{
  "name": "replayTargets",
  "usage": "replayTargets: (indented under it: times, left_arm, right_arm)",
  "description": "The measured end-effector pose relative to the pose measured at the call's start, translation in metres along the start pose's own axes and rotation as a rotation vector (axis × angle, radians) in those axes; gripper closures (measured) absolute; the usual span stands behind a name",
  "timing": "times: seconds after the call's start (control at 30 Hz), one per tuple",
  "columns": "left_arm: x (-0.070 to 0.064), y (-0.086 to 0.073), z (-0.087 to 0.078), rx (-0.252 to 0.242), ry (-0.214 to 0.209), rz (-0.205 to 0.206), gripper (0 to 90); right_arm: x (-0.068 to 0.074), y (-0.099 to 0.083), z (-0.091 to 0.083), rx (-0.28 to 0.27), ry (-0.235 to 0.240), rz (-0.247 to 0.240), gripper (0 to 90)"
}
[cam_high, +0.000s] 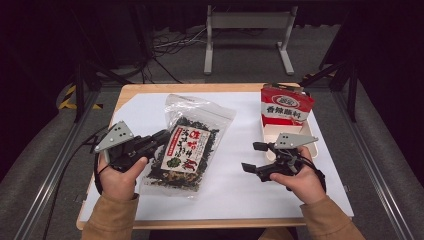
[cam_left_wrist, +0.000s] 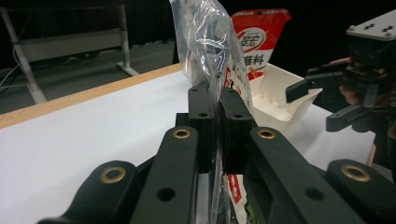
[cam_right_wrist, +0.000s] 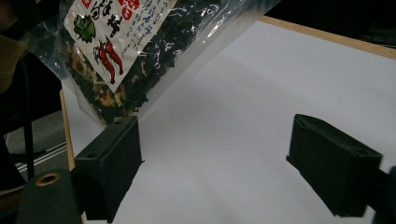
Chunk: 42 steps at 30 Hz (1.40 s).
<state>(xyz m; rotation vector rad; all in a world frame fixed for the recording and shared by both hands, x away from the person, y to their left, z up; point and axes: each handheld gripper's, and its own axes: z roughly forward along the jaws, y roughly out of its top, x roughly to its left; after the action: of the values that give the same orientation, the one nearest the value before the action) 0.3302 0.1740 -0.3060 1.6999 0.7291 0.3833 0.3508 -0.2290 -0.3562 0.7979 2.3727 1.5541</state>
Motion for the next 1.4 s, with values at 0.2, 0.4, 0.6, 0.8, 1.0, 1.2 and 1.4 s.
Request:
replayTargets:
  times: [0.2,0.4,0.6,0.8,1.0,1.2,1.4]
  left_arm:
    - [-0.011,0.004,0.009,-0.013,-0.054,0.022,85.1]
    - [-0.018,0.006,0.015,-0.038,-0.094,0.034,85.1]
    - [-0.024,0.006,0.02,-0.057,-0.13,0.042,85.0]
    - [-0.028,0.004,0.025,-0.07,-0.166,0.056,84.9]
    - [-0.027,0.002,0.026,-0.082,-0.185,0.039,84.9]
    - [-0.027,0.0,0.028,-0.079,-0.195,0.033,84.8]
    - [-0.025,0.0,0.026,-0.09,-0.192,0.029,84.8]
  right_arm:
    - [0.004,0.005,0.013,0.007,0.041,-0.015,26.0]
    - [0.008,0.01,0.021,-0.008,0.072,-0.026,30.6]
    - [0.008,0.01,0.027,-0.013,0.114,-0.002,34.2]
    - [0.008,0.011,0.03,-0.013,0.152,0.004,38.3]
    - [0.01,0.013,0.031,-0.037,0.193,0.024,44.9]
    - [0.012,0.014,0.028,-0.007,0.235,0.047,59.7]
    - [0.012,0.017,0.023,-0.001,0.281,0.061,69.9]
